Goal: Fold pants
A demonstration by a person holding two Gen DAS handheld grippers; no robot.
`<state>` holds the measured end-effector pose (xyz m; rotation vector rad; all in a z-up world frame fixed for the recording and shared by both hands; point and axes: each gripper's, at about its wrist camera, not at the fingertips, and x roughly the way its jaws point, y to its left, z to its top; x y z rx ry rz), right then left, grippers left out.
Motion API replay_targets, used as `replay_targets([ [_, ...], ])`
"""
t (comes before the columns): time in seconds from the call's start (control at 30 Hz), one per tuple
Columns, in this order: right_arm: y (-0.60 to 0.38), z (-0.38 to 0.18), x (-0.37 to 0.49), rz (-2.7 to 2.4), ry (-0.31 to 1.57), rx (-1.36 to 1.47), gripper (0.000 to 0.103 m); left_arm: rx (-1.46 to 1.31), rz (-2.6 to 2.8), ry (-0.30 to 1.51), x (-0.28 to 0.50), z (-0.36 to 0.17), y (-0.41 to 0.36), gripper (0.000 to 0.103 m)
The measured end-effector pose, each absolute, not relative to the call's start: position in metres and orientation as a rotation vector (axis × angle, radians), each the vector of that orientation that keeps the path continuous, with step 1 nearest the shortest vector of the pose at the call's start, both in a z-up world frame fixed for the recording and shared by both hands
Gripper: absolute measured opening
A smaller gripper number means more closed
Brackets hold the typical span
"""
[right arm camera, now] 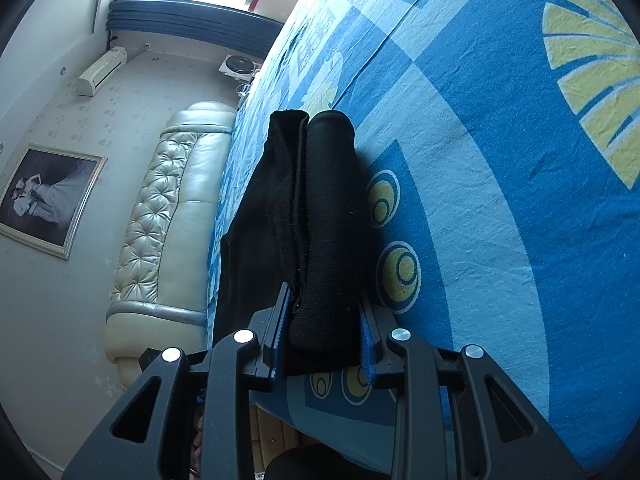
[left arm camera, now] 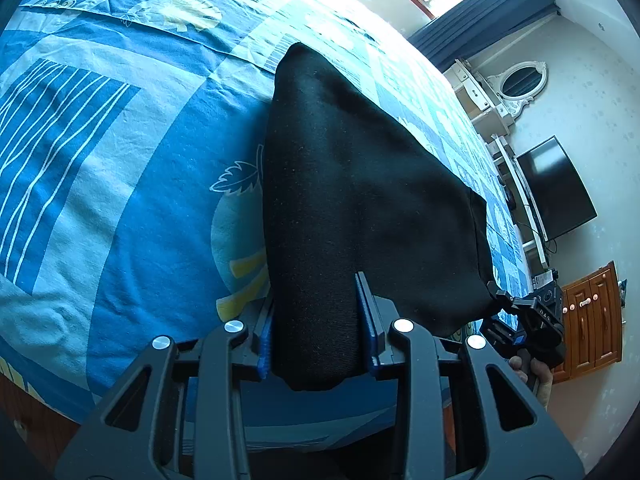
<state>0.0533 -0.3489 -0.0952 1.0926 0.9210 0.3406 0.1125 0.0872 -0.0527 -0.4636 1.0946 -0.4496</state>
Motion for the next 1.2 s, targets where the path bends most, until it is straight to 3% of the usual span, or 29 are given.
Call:
replay_targets([
  [0.37,-0.351,-0.104,0.051,0.364,0.912,1.134,0.031,-0.451,-0.468,1.067,0.110,-0.053,0.084,0.038],
  [0.5,-0.353,-0.104,0.049,0.384,0.894,1.138,0.042,-0.401,-0.416,1.020,0.105,-0.048,0.083,0.054],
  [0.6,-0.352,-0.096,0.045,0.384,0.891,1.094,0.052,-0.312,-0.344,0.959,0.097,-0.037,0.081,0.076],
  [0.73,-0.345,-0.078,0.034,0.342,0.916,0.944,0.066,-0.180,-0.285,0.878,0.081,-0.014,0.070,0.089],
  [1.2,-0.302,-0.031,-0.013,0.041,0.955,0.365,0.076,0.032,-0.145,0.739,0.012,0.033,0.018,0.101],
])
